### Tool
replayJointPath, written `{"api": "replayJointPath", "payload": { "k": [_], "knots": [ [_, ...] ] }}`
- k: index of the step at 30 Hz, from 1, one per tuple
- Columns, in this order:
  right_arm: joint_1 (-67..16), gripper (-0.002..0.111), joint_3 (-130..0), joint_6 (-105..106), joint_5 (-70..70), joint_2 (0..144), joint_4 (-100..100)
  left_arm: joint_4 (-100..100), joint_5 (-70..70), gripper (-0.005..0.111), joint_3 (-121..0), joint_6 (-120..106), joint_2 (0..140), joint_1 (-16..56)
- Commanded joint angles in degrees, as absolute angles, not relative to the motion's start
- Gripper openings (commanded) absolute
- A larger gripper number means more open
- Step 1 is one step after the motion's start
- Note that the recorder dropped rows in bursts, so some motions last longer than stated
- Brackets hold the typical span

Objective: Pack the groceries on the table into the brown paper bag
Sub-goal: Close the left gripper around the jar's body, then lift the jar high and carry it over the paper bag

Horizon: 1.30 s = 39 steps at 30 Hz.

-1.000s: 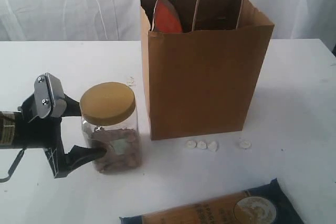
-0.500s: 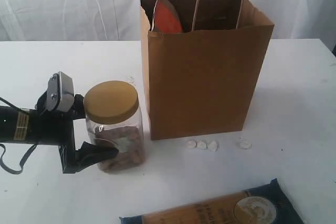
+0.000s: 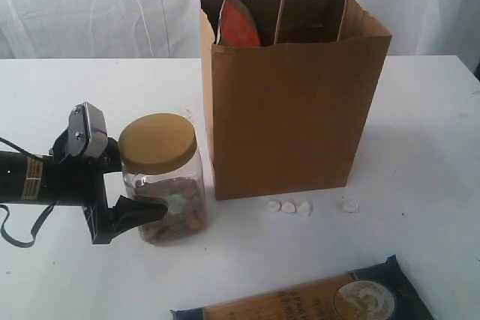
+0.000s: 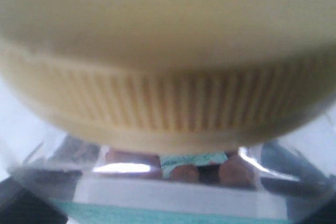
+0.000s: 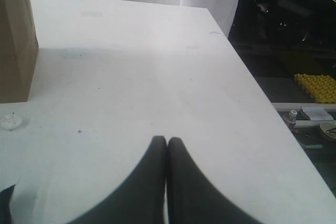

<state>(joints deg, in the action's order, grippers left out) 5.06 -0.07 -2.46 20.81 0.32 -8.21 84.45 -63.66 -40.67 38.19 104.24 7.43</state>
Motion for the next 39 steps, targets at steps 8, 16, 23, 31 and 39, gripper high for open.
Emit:
{"api": "replayJointPath", "payload": {
  "k": [8,16,23,31,39],
  "knots": [
    [5.11,0.0,0.0,-2.37,20.19,0.0,-8.6,84.01,-63.29,0.0,-40.79,38.54,103.99,7.6],
    [5.11,0.0,0.0,-2.37,20.19,0.0,-8.6,82.34,-62.86,0.0,-40.79,38.39,103.99,7.6],
    [5.11,0.0,0.0,-2.37,20.19,0.0,-8.6,80.05,-69.96,0.0,-40.79,40.25,102.96,6.98],
    [5.11,0.0,0.0,-2.37,20.19,0.0,-8.6,84.25,-69.96,0.0,-40.79,46.46,93.73,6.98],
    [5.11,0.0,0.0,-2.37,20.19,0.0,-8.6,84.25,-69.96,0.0,-40.79,48.29,81.42,6.98]
  ]
}}
